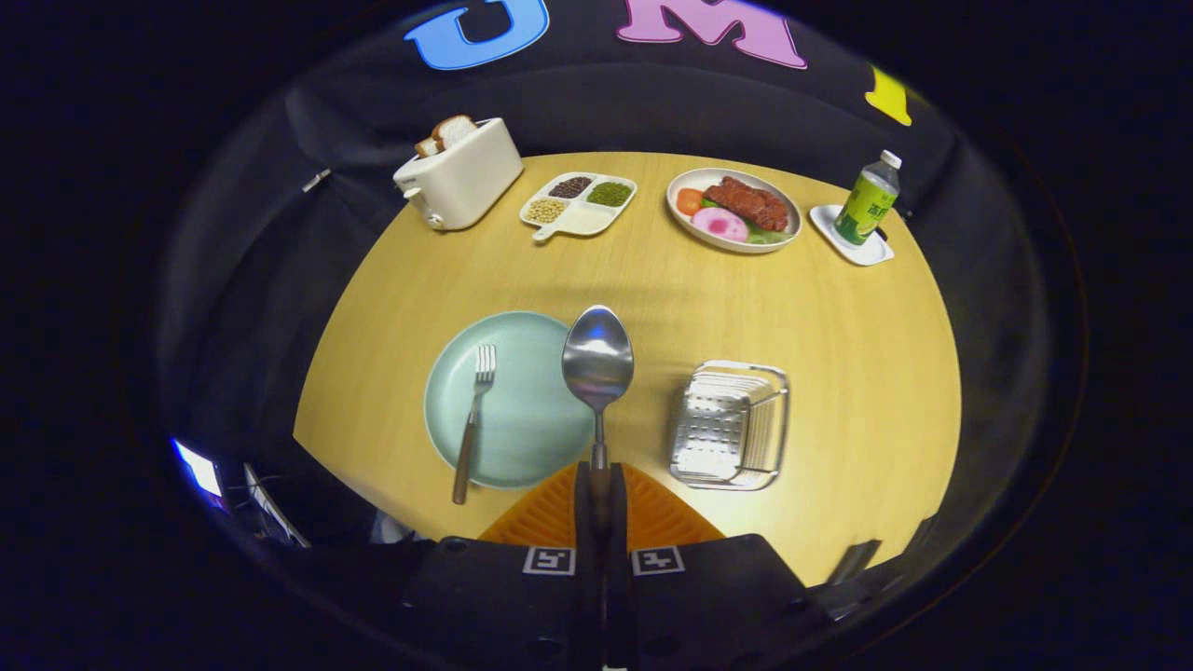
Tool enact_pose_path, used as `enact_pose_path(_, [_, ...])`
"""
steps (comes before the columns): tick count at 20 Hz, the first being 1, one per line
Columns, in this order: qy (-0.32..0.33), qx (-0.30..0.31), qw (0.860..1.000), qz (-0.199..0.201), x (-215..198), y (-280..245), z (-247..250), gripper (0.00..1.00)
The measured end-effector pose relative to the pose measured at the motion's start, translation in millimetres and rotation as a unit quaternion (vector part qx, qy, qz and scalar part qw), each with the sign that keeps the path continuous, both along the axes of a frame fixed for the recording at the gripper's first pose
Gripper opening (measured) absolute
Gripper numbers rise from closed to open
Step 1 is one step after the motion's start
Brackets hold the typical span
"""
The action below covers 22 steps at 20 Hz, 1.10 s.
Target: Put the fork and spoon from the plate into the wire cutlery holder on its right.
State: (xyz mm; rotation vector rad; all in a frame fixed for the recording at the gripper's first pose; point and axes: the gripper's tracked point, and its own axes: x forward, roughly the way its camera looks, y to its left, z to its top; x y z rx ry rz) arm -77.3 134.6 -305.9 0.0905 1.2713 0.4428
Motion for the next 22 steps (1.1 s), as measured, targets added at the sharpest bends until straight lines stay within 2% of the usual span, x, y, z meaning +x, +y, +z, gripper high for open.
enact_pose_path(2, [0.03, -0.031, 0.999, 0.032, 0.3, -34.1, -4.9, 0.07])
enact_pose_path(5, [0.103, -0.081, 0.984, 0.119, -18.7, -69.7, -18.6, 0.07])
enact_pose_path(8, [0.154, -0.115, 0.97, 0.148, -21.8, -82.6, -42.9, 0.07])
enact_pose_path(12, [0.198, -0.126, 0.96, 0.152, -17.2, -71.3, -61.6, 0.07])
enact_pose_path(16, [0.215, -0.13, 0.956, 0.154, -14.7, -69.0, -68.3, 0.13])
enact_pose_path(19, [0.209, -0.126, 0.96, 0.14, -12.5, -72.1, -68.3, 0.19])
enact_pose_path(22, [0.173, -0.113, 0.973, 0.103, -5.6, -74.9, -61.5, 0.25])
